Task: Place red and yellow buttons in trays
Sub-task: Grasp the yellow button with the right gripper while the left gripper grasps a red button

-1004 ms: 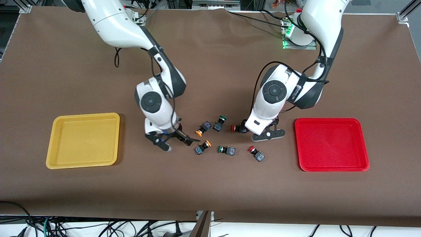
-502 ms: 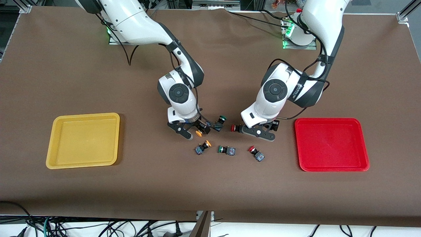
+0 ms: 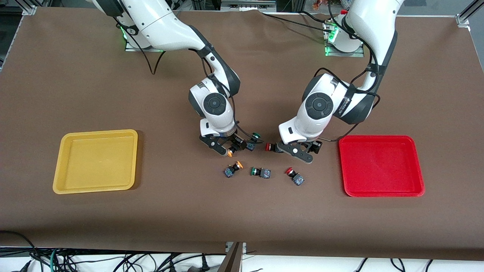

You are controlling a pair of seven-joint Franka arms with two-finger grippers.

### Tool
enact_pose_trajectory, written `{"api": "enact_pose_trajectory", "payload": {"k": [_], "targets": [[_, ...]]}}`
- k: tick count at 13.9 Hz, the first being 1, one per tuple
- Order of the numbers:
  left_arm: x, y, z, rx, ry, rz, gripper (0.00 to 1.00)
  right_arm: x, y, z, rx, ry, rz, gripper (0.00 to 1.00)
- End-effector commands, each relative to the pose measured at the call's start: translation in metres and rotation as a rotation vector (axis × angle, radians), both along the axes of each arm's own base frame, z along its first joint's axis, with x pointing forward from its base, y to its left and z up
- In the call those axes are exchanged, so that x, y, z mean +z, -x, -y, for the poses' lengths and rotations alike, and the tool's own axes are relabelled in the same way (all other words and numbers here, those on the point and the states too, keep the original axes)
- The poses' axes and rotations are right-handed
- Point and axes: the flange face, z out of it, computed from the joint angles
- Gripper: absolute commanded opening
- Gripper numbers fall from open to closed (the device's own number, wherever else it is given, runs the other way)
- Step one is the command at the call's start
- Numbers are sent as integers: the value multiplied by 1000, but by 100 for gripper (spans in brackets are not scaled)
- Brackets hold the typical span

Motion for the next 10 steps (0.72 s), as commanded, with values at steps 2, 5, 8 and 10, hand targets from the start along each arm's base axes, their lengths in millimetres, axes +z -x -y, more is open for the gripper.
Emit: {"api": "enact_pose_trajectory", "payload": {"k": [2,5,8,10], "targets": [[4,2,0,-263,25,18,100,-11,3,-8,-18,-8,23,99],[-9,7,18,-441,22,33,100,-14,3,-9,-17,-11,27,92],[-8,5,22,-611,36,57,100,-14,3,-8,-10,-9,29,44],[-24,5,24,-685,37,53,100,-12,3,-8,3,-7,33,22]]}}
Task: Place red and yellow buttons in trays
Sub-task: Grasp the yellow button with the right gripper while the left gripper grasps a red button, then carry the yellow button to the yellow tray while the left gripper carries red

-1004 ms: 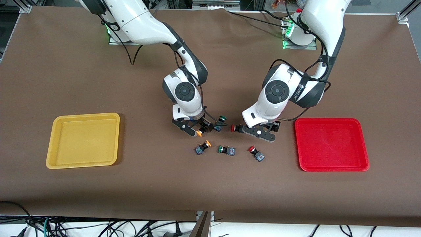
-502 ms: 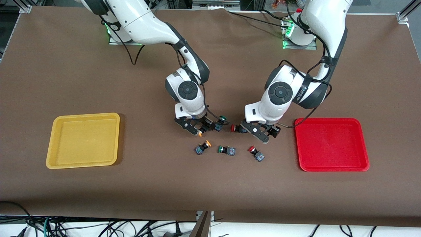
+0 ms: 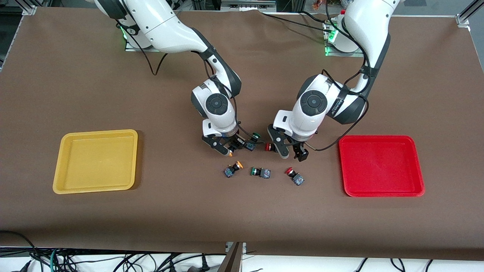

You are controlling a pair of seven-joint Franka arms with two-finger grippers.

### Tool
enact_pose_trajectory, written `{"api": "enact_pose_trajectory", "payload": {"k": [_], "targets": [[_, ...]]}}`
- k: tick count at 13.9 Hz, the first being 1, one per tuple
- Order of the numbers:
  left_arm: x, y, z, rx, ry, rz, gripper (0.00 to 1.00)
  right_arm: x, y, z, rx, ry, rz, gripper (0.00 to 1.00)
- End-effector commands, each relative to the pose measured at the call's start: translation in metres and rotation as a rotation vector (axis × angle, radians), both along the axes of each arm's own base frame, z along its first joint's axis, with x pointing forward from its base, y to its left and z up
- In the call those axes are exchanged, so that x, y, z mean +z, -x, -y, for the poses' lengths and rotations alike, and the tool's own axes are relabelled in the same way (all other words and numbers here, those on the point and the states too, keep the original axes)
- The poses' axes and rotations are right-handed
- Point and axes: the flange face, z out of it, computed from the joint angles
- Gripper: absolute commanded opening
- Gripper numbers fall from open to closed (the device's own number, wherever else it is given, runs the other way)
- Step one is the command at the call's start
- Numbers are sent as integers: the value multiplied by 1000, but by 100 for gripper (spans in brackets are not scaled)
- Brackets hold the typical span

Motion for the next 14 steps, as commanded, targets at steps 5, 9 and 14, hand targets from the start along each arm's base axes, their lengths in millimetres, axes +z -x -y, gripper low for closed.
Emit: {"api": "enact_pose_trajectory", "payload": {"k": [5,9,14], "targets": [[-48,9,17,-259,14,-11,100,37,-31,28,77,25,63,12],[-84,21,33,-314,13,-23,100,85,-71,112,242,101,-27,12],[-122,28,39,-320,20,-29,100,115,-121,268,497,181,-117,12]]}}
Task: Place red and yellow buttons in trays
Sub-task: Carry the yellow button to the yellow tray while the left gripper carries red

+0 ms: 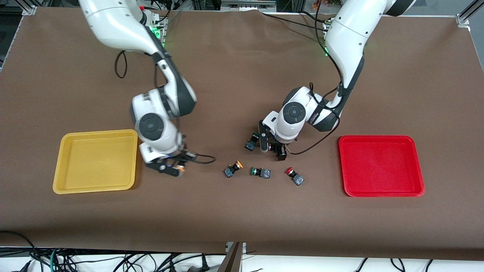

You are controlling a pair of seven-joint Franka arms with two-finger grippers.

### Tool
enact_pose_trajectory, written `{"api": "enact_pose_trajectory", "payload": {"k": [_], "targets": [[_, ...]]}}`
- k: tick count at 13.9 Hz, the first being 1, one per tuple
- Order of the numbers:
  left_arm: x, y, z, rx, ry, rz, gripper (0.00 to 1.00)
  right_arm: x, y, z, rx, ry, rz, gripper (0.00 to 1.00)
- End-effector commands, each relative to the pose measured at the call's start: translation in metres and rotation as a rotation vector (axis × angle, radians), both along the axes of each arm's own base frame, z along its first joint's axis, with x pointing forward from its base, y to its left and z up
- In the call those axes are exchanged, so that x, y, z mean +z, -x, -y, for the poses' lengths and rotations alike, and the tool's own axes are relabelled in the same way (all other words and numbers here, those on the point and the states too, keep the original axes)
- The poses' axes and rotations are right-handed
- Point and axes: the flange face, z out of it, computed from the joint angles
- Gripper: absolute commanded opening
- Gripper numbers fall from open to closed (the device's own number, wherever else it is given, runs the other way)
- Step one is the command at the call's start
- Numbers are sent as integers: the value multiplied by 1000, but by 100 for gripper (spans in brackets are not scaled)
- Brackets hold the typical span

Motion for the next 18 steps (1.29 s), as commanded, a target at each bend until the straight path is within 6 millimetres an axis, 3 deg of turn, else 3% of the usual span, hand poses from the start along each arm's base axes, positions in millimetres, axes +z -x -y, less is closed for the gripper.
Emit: {"api": "enact_pose_trajectory", "payload": {"k": [1,2,3,4,6,9,12,16,18], "targets": [[-2,0,3,-14,7,8,100,6,-13,74,158,40,-41,12],[-1,-1,2,-13,6,9,95,6,-19,103,204,53,-53,12],[-1,-2,0,-7,4,6,45,7,-24,131,247,61,-62,12],[0,-3,-2,-6,3,5,17,8,-28,162,285,63,-68,12],[3,-5,-3,3,5,7,16,5,-33,229,327,50,-87,13],[9,-7,-3,12,9,12,14,-7,-31,297,327,38,-114,14],[32,-14,-11,31,-2,0,5,-19,-25,338,288,34,-127,18],[83,-34,-49,174,-24,-20,3,-56,-16,381,295,36,-122,18],[103,-49,-82,301,-42,-39,3,-74,-6,393,283,32,-120,18]]}}
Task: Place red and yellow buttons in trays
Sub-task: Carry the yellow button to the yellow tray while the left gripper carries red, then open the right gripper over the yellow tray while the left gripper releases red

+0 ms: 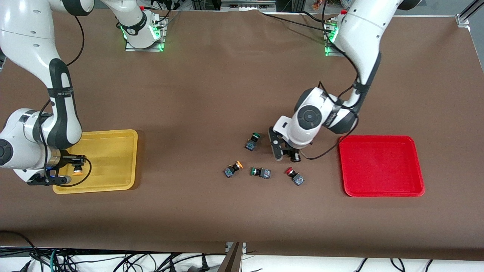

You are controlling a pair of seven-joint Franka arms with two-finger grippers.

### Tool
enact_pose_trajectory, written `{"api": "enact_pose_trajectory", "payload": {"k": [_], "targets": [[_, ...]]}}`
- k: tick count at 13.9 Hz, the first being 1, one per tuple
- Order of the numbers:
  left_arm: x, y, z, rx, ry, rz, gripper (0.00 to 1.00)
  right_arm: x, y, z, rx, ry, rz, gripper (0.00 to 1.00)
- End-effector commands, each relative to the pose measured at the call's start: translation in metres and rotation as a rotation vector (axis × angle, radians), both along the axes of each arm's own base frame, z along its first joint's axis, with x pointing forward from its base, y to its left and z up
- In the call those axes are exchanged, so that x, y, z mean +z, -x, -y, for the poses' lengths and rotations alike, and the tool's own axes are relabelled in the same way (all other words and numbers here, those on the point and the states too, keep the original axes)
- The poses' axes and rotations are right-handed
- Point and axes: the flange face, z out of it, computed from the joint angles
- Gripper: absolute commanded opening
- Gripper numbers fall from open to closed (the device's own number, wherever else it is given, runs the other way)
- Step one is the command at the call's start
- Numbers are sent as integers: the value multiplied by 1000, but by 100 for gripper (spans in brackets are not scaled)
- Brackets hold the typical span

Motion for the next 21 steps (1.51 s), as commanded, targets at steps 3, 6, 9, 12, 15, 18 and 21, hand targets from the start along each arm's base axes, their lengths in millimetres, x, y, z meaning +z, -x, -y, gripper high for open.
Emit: {"api": "enact_pose_trajectory", "payload": {"k": [3,6,9,12,15,18,21], "targets": [[54,-29,-91,230,-14,-36,5,-23,19,17,11,-35,10,31],[63,-42,-161,406,-31,-64,2,-19,16,15,5,-39,16,100],[56,-53,-237,677,-42,-77,0,9,-8,-48,67,-85,65,99],[36,-56,-300,960,-55,-96,0,16,-17,-131,-34,-104,89,100],[1,-60,-319,1222,-55,-85,0,21,-18,-236,-168,-87,133,100],[-37,-61,-316,1389,-48,-79,0,26,-20,-322,-311,-90,194,99],[-49,-62,-314,1468,-39,-73,2,12,-15,-392,-443,-136,290,99]]}}
